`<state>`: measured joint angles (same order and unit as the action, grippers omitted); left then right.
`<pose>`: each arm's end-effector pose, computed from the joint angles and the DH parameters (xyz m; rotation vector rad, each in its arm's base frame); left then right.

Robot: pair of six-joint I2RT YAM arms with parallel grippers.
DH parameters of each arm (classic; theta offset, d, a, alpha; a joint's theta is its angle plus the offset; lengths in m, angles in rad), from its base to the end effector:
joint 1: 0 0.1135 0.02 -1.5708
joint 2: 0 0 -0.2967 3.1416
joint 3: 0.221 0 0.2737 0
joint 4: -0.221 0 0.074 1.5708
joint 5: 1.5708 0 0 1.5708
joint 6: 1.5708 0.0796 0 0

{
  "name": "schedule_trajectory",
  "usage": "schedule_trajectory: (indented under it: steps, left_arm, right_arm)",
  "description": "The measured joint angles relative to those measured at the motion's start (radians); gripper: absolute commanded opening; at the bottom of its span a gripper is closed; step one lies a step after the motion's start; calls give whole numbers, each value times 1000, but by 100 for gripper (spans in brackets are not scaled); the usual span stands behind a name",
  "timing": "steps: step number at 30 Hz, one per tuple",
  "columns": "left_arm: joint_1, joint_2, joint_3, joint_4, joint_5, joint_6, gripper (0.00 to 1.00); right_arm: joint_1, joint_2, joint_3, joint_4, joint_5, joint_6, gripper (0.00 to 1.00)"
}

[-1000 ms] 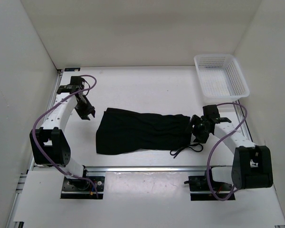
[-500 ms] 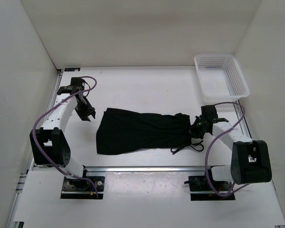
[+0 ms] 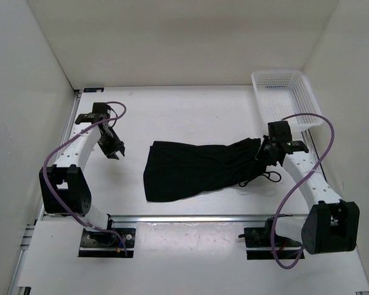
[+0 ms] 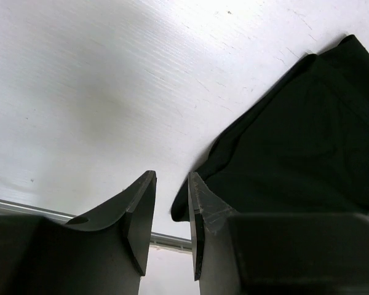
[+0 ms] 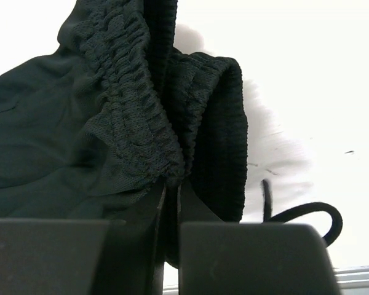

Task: Fold and stack the shorts
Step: Fold the shorts

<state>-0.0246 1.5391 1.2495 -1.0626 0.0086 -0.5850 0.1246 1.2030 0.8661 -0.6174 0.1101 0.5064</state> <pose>0.3168 -0.0085 0.2413 -0.8100 2.8197 -0.1087 0.2727 0.0253 0.2338 0.5216 2.4660 0.1170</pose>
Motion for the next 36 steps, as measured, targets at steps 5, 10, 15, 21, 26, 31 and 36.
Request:
schedule_trajectory:
  steps: [5, 10, 15, 21, 26, 31, 36]
  left_arm:
    - [0, -3, -5, 3, 14, 0, 38]
    - [0, -11, -22, 13, 22, 0, 38]
    - [-8, -10, -52, 44, 28, -7, 20]
    - [-23, 55, -112, 98, 56, -18, 10]
    - [-38, 126, -138, 122, 67, -26, 10]
    - [-41, 161, -142, 138, 67, -27, 10]
    - [-43, 224, -142, 160, 67, -34, 10]
  right_arm:
    - [0, 0, 15, -32, 23, -24, 0]
    - [3, 0, 14, -42, 31, -39, 0]
    - [53, 1, 63, -88, 62, -47, 0]
    - [317, 108, 317, -153, 212, -47, 0]
    - [541, 259, 506, -214, 343, -42, 0]
    - [720, 464, 728, -318, 462, -34, 0]
    - [847, 642, 935, -399, 529, -20, 0]
